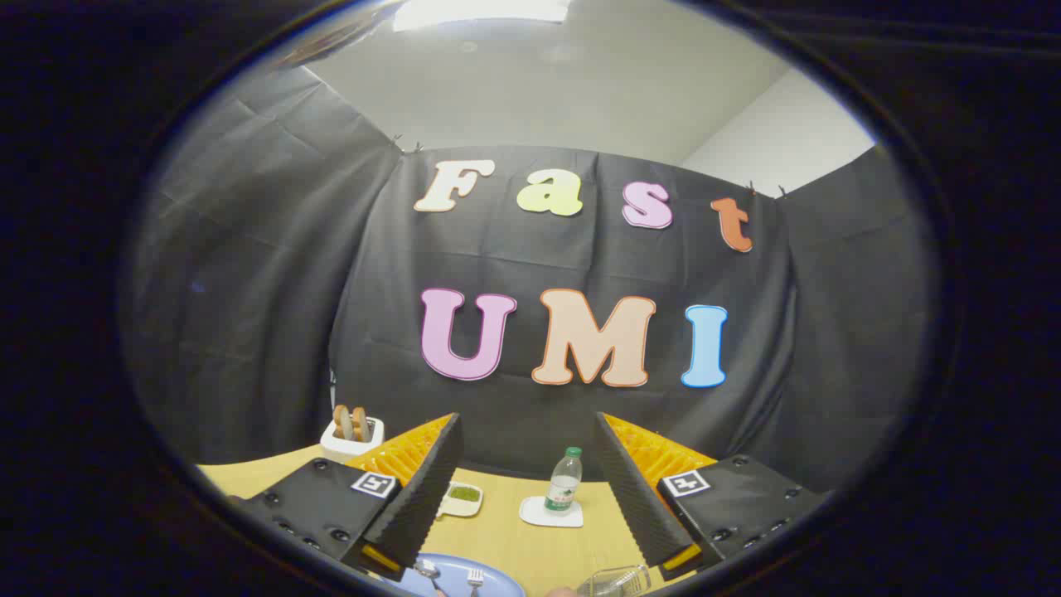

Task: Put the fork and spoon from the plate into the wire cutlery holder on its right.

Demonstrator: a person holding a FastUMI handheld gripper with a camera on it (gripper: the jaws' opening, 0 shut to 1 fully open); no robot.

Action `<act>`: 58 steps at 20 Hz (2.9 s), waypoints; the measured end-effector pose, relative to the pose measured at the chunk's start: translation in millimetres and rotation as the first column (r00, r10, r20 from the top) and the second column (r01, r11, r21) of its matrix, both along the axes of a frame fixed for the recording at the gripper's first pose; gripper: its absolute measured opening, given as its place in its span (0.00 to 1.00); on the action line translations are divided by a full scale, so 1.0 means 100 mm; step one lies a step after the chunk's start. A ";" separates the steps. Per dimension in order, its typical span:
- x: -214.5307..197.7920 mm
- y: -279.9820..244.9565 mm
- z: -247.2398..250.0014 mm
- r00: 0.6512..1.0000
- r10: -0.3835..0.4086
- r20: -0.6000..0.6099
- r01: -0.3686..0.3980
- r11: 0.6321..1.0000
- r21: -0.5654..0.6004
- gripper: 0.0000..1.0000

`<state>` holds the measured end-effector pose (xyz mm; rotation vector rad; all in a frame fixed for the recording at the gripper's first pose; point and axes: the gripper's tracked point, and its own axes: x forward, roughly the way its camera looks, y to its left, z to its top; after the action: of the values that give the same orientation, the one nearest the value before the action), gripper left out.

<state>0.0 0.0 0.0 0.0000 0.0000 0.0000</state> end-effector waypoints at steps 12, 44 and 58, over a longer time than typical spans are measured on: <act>0.13 0.12 -0.13 0.997 0.063 -0.038 -0.060 0.996 0.071 1.00; -0.89 0.47 -3.51 0.494 0.225 -0.840 -0.300 0.951 0.079 0.99; -1.25 0.50 -3.62 0.370 0.239 -0.898 -0.367 0.925 0.096 0.29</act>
<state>-125.5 50.4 -361.8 -0.1275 1.1272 0.3900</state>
